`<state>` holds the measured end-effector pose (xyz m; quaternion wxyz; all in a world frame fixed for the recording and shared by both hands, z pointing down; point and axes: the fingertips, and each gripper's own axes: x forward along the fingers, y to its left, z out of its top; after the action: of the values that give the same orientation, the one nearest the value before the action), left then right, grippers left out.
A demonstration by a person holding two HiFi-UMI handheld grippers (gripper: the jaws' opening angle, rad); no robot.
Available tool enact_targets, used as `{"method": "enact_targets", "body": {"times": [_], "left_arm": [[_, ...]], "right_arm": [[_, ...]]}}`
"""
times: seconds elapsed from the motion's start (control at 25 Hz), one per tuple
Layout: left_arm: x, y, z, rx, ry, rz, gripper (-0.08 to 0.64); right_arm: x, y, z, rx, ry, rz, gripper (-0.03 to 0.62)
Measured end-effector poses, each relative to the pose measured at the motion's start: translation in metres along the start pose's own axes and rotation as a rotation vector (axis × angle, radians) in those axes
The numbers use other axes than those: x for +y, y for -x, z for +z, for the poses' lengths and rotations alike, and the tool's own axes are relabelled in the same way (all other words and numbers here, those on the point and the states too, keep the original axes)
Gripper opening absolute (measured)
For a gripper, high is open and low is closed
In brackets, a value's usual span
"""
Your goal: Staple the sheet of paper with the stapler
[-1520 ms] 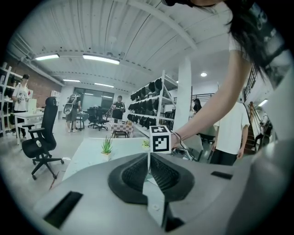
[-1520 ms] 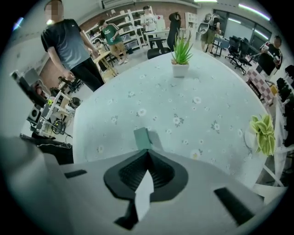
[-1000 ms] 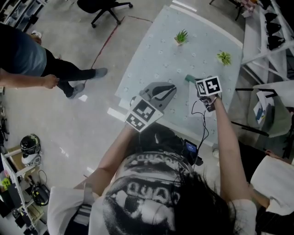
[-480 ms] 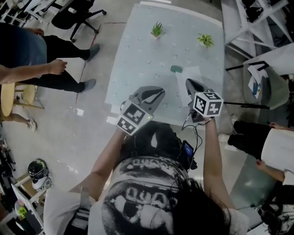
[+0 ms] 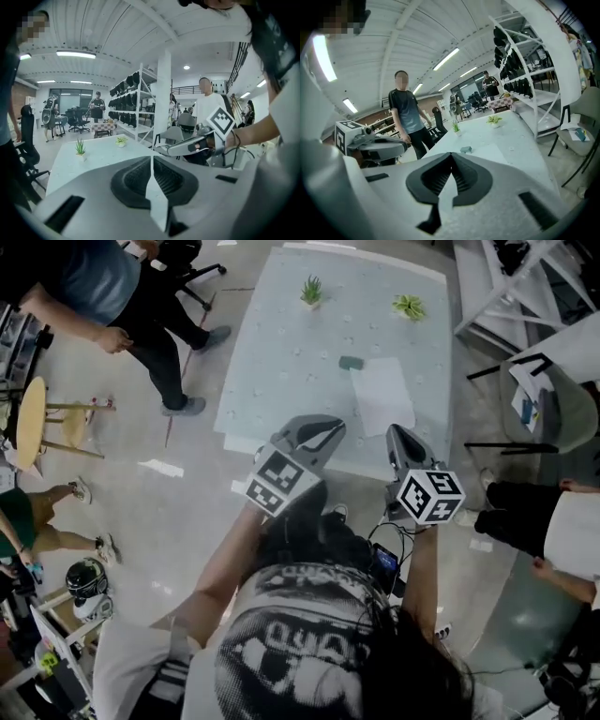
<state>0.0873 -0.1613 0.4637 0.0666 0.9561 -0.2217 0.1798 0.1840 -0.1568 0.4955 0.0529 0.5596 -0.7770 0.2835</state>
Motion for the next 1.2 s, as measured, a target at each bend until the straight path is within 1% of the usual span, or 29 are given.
{"method": "enact_targets", "body": {"times": [0.16, 0.32, 0.44, 0.6, 0.88, 1.04, 1.2], "left_arm": [[-0.046, 0.009, 0.003, -0.02, 0.007, 0.005, 0.017], [-0.087, 0.021, -0.001, -0.016, -0.003, 0.015, 0.017], [-0.106, 0.034, -0.006, -0.013, 0.003, 0.021, 0.017], [-0.125, 0.05, -0.01, -0.002, 0.002, 0.012, 0.017], [-0.141, 0.07, -0.013, -0.006, -0.024, -0.03, 0.017], [-0.14, 0.087, -0.013, -0.013, -0.035, -0.04, 0.017], [-0.134, 0.097, -0.011, -0.037, -0.041, -0.042, 0.017]], "right_arm": [[0.006, 0.045, -0.013, -0.038, 0.016, 0.015, -0.006], [0.016, 0.079, -0.028, -0.068, 0.037, 0.038, -0.008], [0.027, 0.097, -0.034, -0.089, 0.052, 0.047, -0.009], [0.038, 0.122, -0.037, -0.12, 0.052, 0.035, -0.008], [0.055, 0.141, -0.039, -0.164, 0.077, 0.001, -0.009], [0.073, 0.144, -0.042, -0.175, 0.081, -0.008, -0.009], [0.086, 0.142, -0.043, -0.18, 0.101, -0.019, -0.009]]}}
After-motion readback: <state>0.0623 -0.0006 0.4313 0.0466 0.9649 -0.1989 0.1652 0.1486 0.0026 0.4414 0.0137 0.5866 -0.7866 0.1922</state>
